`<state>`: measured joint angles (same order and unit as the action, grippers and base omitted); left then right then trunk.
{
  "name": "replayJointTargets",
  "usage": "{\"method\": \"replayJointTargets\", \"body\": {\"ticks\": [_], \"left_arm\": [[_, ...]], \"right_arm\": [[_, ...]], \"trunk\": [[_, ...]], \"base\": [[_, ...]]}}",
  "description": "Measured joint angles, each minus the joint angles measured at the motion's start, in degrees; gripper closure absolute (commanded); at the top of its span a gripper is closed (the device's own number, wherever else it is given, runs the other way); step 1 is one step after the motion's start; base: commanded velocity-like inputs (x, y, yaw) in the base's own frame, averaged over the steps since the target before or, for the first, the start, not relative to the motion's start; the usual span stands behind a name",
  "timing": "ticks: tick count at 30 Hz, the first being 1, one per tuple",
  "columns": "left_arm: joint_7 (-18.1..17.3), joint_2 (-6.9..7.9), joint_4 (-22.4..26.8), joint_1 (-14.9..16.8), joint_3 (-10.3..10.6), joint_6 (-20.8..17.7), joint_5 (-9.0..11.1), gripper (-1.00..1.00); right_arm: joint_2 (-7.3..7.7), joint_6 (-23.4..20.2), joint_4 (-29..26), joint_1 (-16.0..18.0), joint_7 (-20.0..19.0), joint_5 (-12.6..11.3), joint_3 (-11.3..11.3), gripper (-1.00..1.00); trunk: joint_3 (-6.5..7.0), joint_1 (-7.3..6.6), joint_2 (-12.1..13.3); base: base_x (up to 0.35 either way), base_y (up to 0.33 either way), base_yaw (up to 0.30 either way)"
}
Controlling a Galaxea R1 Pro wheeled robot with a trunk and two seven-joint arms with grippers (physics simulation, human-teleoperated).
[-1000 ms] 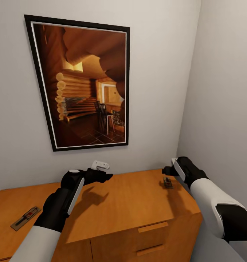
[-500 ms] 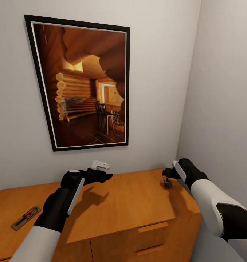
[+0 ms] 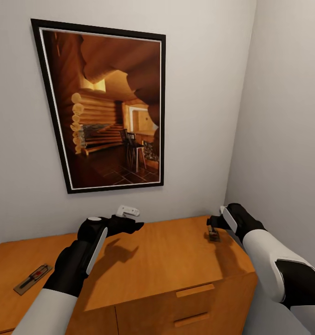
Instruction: Take the four mousetraps from the cabinet in the bathroom and place them on the bathroom floor. Make sure all four end up on the same floor surface, and ensure that at least two of them are either under or directly next to the same bathroom sink.
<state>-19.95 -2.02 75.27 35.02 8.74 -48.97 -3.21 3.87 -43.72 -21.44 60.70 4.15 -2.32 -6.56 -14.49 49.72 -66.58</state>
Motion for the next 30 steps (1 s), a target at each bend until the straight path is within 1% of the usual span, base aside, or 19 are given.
{"method": "replayJointTargets", "body": {"ticks": [13, 19, 25, 30], "left_arm": [[0.06, 0.02, -0.02, 0.00, 0.00, 0.06, 0.11, -1.00], [0.07, 0.02, -0.02, 0.00, -0.02, 0.06, 0.11, -1.00], [0.07, 0.02, -0.04, 0.00, -0.04, 0.08, 0.11, -1.00], [0.07, 0.02, -0.06, 0.00, -0.05, 0.12, 0.11, -1.00]], "right_arm": [[-0.14, 0.41, 0.47, 0.00, -0.02, -0.40, -0.12, -1.00], [-0.09, 2.93, 3.31, 0.00, -0.02, -0.48, -0.27, -1.00], [-0.07, 4.30, 5.64, -0.02, -0.02, -0.46, -0.30, -1.00], [-0.06, 4.72, 6.35, 0.00, -0.02, -0.45, -0.28, -1.00]], "trunk": [[0.00, 0.00, 0.00], [0.00, 0.00, 0.00], [0.00, 0.00, 0.00], [0.00, 0.00, 0.00]], "base": [[0.000, 0.000, 0.000], [0.000, 0.000, 0.000], [0.000, 0.000, 0.000], [0.000, 0.000, 0.000]]}}
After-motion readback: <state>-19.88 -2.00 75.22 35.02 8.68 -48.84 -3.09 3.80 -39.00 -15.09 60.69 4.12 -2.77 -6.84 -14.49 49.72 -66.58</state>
